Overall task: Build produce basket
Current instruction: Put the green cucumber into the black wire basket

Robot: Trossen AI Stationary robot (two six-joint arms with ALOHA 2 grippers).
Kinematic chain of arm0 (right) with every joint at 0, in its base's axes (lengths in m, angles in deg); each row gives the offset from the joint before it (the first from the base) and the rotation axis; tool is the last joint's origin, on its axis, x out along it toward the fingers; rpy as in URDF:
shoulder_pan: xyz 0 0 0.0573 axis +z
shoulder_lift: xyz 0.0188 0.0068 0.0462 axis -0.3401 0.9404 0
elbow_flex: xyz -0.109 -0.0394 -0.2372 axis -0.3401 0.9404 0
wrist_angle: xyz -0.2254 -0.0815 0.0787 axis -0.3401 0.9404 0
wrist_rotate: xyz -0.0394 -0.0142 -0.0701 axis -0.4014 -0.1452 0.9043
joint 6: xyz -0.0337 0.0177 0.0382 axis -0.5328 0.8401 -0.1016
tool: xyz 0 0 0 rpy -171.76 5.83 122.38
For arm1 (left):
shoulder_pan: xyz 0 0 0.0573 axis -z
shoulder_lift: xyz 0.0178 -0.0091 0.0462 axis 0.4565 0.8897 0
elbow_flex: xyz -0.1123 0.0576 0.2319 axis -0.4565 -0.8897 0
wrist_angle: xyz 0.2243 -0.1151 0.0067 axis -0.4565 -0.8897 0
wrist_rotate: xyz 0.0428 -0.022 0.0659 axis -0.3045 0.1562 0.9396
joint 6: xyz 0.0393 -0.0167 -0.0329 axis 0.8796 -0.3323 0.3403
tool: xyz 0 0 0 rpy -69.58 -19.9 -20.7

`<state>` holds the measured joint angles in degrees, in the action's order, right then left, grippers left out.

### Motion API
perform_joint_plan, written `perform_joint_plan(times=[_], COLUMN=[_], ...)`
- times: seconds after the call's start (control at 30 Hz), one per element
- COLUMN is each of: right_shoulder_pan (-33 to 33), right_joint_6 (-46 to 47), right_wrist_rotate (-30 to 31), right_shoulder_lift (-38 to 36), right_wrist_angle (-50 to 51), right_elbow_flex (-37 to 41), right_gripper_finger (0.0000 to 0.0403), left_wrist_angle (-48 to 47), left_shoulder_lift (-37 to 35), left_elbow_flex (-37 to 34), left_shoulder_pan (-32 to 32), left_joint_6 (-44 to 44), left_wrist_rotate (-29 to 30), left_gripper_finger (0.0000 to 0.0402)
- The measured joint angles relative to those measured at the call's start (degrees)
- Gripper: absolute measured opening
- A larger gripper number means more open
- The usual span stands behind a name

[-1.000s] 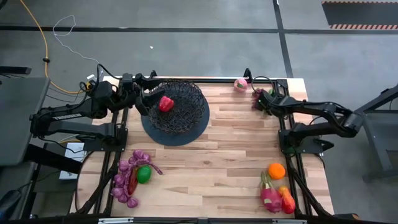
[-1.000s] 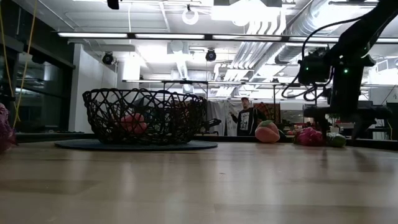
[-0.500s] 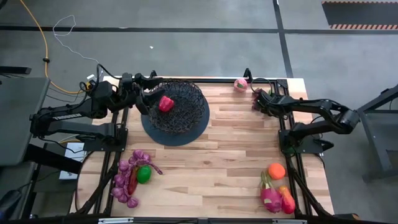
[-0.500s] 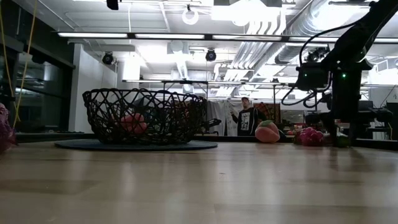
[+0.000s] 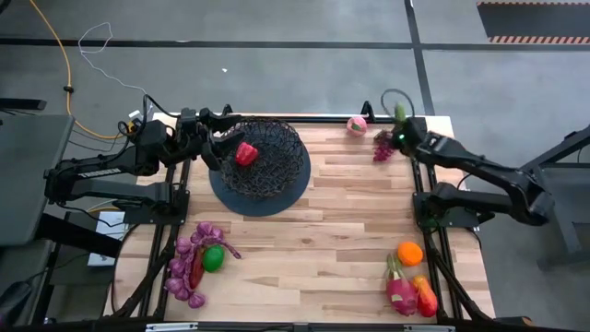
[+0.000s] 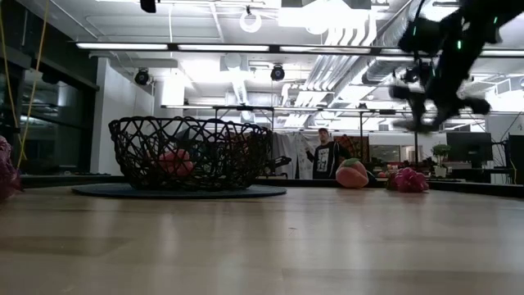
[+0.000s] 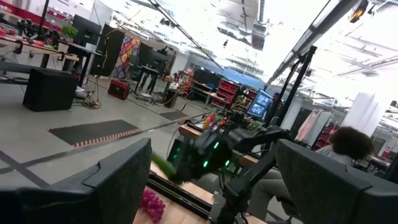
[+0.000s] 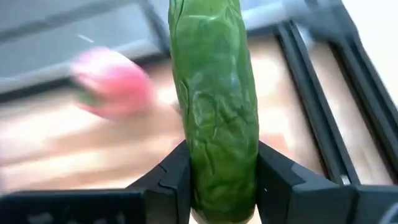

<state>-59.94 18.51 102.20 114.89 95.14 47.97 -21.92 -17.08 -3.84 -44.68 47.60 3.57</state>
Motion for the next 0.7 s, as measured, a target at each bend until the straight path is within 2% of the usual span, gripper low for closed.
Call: perform_joint_plan(times=[0.1, 0.27, 0.4, 0.7], right_shoulder_pan=[2.5, 8.2, 14.7, 29.1], right_joint_6=[-7.3, -14.4, -17.4, -23.1], right_wrist_rotate=[-1.3, -9.5, -14.6, -18.3], right_shoulder_lift=[-2.7, -3.3, -1.3, 7.2], right_wrist_angle=[-4.3, -18.7, -32.3, -52.3], right_elbow_flex=[-4.1, -7.3, -7.1, -7.0], right_gripper_finger=[0.0103, 0.0106, 0.011, 0.0113], left_wrist_angle=[-0.1, -0.2, -0.2, -0.2], left_shoulder_lift=[0.0, 0.0, 0.0, 0.0], left_elbow_flex=[0.0, 0.0, 0.0, 0.0], left_shoulder_pan=[0.0, 0.0, 0.0, 0.0], left_joint_6=[0.0, 0.0, 0.3, 2.4], left_wrist_rotate=[0.0, 0.0, 0.0, 0.0], left_gripper_finger=[0.033, 0.033, 0.033, 0.033])
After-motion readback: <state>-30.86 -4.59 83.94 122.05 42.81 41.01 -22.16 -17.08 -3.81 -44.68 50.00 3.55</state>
